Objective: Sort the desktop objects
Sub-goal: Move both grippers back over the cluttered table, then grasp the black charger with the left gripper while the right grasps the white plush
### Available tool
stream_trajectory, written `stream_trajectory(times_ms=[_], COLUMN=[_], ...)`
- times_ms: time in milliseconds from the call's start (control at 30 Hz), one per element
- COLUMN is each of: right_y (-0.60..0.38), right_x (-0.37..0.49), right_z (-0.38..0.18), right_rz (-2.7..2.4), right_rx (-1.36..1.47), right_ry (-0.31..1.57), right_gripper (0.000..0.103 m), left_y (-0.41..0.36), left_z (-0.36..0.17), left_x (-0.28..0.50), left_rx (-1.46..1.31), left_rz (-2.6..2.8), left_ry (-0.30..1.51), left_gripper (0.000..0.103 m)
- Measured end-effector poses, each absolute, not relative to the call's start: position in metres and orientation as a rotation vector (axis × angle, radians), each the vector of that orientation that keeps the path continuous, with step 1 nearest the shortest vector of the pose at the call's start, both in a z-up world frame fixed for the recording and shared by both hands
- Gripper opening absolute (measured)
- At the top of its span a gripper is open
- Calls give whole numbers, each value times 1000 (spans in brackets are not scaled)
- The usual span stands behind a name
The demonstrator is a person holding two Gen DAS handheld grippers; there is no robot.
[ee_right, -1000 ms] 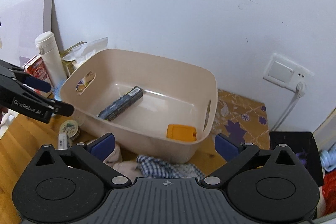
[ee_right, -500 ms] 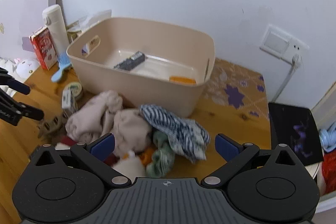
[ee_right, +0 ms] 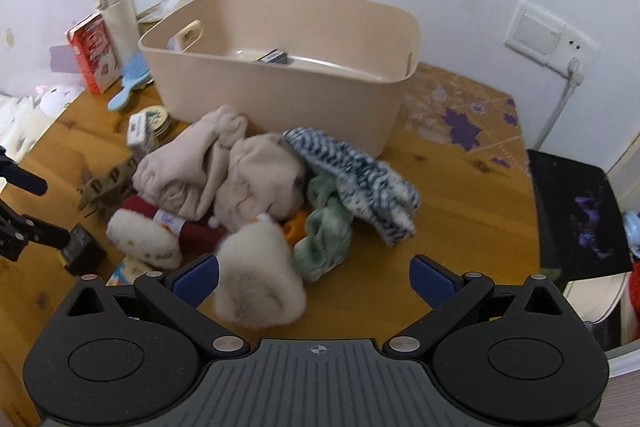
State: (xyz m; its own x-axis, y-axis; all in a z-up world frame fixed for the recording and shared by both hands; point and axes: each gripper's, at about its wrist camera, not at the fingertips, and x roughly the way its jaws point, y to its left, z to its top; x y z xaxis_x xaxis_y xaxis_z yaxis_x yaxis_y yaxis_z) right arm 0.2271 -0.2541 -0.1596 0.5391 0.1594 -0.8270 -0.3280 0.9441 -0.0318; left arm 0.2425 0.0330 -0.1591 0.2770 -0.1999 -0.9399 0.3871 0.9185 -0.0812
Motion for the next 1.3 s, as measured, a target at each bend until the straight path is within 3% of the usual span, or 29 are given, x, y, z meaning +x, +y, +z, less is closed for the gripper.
stream_trajectory(times_ms=[633,700,867,900,967,1033,1100,1167,1300], right_y=[-235,-234,-232,-232,-232,-233,-233,-233,-232], right_x=[235,236,236,236,235,235,235,235,230], right_z=[-206,-206,-209,-209,-208,-207,-205,-205,-202], right_rz=[340,332,328,327,325,320,319,323,324], right_rx=[-145,-136,-105,-94,-82,-74,-71,-65,-59], right_ry=[1069,1068,1081,1082,1071,1057,1054,1055,1038], right_gripper=[103,99,86,85,75,67,56,41,24], left_y=[32,32,32,31,31,30,31,31,33], left_z=[-192,-194,-195,-195,-195,-195,-194,-192,-190], left_x=[245,246,246,246,244,242,241,239,237], left_rx=[155,143,103,98,98,108,100,97,101], left_rz=[-360,-357,-355,-362,-384,-394,-412,-418,-424], left_ry=[1324,1325,1316,1312,1306,1295,1284,1279,1252], left_gripper=[84,84,82,78,57,51,38,34,32])
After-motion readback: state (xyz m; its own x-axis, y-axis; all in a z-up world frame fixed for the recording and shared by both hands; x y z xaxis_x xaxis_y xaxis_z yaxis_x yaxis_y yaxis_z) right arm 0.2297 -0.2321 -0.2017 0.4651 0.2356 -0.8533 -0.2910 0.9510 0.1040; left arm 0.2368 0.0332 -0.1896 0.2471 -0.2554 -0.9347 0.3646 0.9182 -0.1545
